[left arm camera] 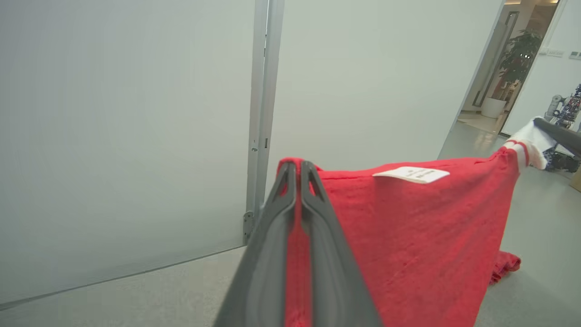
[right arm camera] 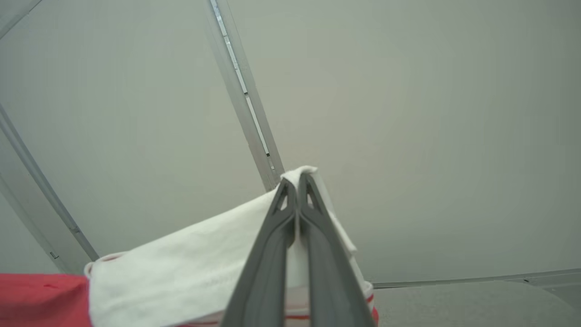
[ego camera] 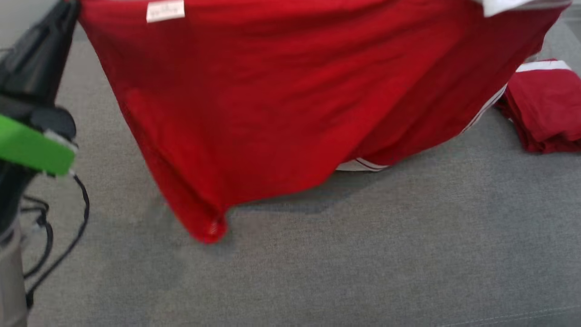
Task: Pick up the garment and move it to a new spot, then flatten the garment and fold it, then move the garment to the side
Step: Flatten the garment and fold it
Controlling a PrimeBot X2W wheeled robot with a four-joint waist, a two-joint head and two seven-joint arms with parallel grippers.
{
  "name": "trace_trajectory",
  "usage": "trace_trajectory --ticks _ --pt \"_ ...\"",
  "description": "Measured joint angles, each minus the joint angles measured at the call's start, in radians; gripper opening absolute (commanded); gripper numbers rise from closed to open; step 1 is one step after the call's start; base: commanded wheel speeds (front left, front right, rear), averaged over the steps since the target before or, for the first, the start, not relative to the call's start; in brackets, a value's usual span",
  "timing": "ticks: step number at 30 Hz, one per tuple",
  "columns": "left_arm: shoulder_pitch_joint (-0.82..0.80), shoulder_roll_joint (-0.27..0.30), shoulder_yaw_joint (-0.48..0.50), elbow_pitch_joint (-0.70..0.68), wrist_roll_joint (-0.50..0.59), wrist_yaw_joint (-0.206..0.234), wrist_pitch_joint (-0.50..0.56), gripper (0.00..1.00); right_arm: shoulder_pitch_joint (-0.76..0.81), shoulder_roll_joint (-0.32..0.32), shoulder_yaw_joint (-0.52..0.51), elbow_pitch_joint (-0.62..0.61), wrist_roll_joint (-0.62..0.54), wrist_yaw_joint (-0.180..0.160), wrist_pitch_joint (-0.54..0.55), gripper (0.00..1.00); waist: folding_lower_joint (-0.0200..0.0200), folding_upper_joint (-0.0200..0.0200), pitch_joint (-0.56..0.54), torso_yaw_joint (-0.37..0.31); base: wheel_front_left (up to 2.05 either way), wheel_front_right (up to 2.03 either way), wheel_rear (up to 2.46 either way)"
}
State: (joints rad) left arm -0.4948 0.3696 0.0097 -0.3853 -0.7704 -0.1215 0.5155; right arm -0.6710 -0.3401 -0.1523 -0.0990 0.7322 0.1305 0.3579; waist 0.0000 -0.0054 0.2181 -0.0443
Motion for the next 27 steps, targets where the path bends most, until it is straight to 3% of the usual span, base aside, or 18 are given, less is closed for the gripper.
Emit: trace_trajectory --ticks 4,8,13,16,19,23,27 --pt "-0.302 0.012 -0.051 0.179 0.040 0.003 0.029 0.00 -0.285 0.067 -0.034 0.125 -0.144 0.000 0.058 0.00 0.0000 0.0000 0.089 0.008 0.00 0.00 0.00" --pt "-0.608 -0.002 -0.091 0.411 0.122 0.004 -0.023 0.00 -0.583 0.147 -0.051 0.271 -0.300 0.000 0.019 0.00 0.0003 0.0000 0.188 0.019 0.00 0.00 0.00" --pt "-0.923 -0.010 -0.114 0.694 0.297 0.017 -0.288 0.00 -0.888 0.245 -0.091 0.475 -0.459 0.001 -0.149 0.00 0.0004 0.0000 0.308 0.030 0.00 0.00 0.00" --pt "-1.045 -0.026 -0.123 0.822 0.344 0.016 -0.474 0.00 -1.001 0.271 -0.120 0.579 -0.517 0.001 -0.267 0.00 0.0005 -0.0001 0.372 0.033 0.00 0.00 0.00" --pt "-1.122 -0.034 -0.160 0.927 0.357 0.001 -0.597 0.00 -1.057 0.276 -0.098 0.659 -0.554 0.000 -0.349 0.00 0.0004 0.0000 0.427 0.029 0.00 0.00 0.00" --pt "-1.128 -0.033 -0.235 1.031 0.370 -0.005 -0.731 0.00 -1.005 0.263 -0.041 0.735 -0.542 0.000 -0.412 0.00 0.0004 0.0000 0.480 0.014 0.00 0.00 0.00" --pt "-0.973 0.000 -0.451 1.001 0.304 -0.011 -0.771 0.00 -0.795 0.225 0.098 0.746 -0.446 0.000 -0.459 0.00 0.0003 0.0000 0.497 -0.015 0.00 0.00 0.00"
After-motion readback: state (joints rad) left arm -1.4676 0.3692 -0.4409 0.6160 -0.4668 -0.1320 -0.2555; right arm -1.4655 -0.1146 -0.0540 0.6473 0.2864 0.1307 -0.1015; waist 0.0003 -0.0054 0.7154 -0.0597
